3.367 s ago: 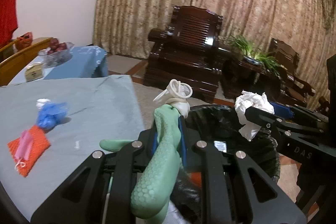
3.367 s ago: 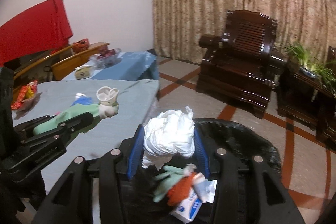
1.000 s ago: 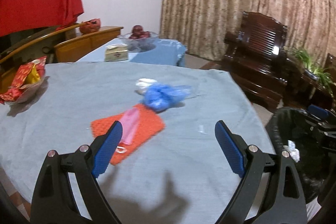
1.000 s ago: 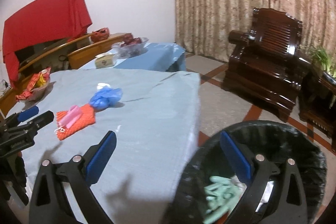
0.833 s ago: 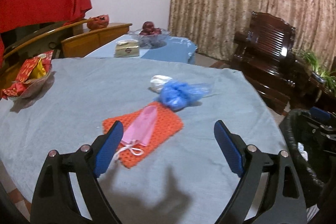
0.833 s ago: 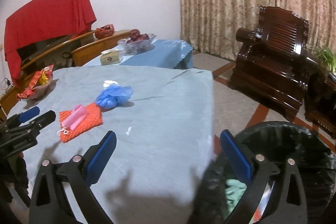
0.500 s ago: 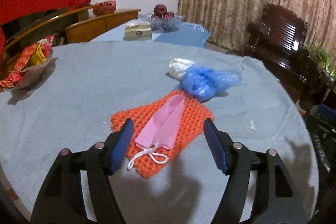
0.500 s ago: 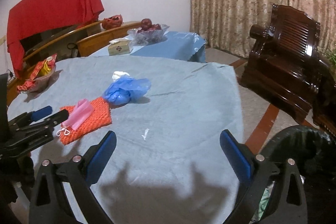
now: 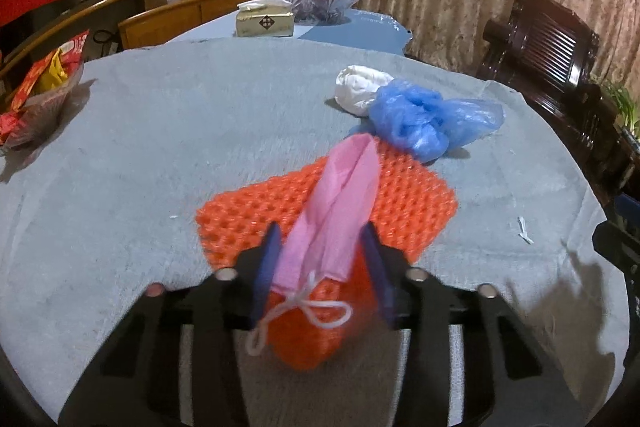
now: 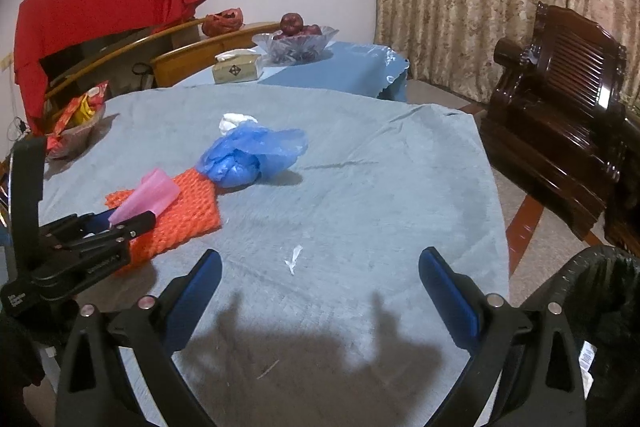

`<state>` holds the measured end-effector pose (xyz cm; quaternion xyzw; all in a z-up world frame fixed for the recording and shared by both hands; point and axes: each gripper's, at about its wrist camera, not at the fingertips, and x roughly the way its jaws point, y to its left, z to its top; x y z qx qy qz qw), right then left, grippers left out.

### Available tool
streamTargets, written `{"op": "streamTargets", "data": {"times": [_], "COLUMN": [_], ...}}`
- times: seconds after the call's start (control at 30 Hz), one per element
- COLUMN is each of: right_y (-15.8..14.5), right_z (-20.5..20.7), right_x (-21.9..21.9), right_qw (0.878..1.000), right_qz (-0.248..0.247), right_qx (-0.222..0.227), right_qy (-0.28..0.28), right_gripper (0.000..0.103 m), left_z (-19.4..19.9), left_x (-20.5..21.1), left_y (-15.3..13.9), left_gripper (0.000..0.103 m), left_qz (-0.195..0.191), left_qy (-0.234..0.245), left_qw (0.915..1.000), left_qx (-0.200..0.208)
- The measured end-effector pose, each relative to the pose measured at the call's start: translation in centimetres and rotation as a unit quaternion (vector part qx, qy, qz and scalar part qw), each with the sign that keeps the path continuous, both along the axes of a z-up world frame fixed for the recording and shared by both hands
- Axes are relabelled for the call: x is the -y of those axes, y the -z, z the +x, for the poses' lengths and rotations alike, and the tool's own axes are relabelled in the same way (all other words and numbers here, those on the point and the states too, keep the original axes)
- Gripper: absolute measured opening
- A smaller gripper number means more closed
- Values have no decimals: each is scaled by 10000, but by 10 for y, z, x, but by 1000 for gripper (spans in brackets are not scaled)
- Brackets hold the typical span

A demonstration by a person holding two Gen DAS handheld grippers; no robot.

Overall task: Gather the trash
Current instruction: 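Grasp the pink mesh bag with the left tool and lift it, then grasp the orange foam net with the right tool and lift it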

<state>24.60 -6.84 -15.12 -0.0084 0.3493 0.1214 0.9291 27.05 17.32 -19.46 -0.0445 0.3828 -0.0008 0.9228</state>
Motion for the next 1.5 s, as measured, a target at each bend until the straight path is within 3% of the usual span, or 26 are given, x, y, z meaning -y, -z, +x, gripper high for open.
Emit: {"op": "streamTargets", "data": {"times": [0.1, 0.2, 0.53, 0.93, 1.23, 1.37, 1.43, 1.5], "right_y": [2, 2, 0, 12, 40, 46, 47, 46], "right_z": [1, 2, 10, 31, 64, 70, 69, 68], "right_x": [-7, -14, -40, -91, -119, -126, -128, -130], "right_qw": [10000, 10000, 9996, 9982, 9965, 9944, 9927, 9911], "right_qz": [1, 0, 30, 27, -141, -131, -52, 20], "right_qx": [-16, -4, 40, 24, -430, -621, -662, -672], "right_qy": [-30, -88, -291, -601, -699, -850, -1005, -1145], "right_gripper": [97, 97, 97, 97, 96, 86, 77, 61], "left_z": [-3, -7, -28, -41, -40, -39, -38, -38], "left_x": [-1, -4, -25, -74, -88, -90, -91, -92], "left_y": [-3, -7, -27, -23, -18, -15, -13, -11], "left_gripper": [16, 8, 8, 7, 7, 7, 7, 7], "left_qz": [63, 40, -88, 133, 139, 128, 107, 95], "left_qy": [-62, -98, -293, -761, -857, -874, -885, -893], "left_qw": [9999, 9998, 9990, 9966, 9958, 9957, 9957, 9957], "left_qx": [68, 152, 332, 298, 300, 278, 258, 244]}}
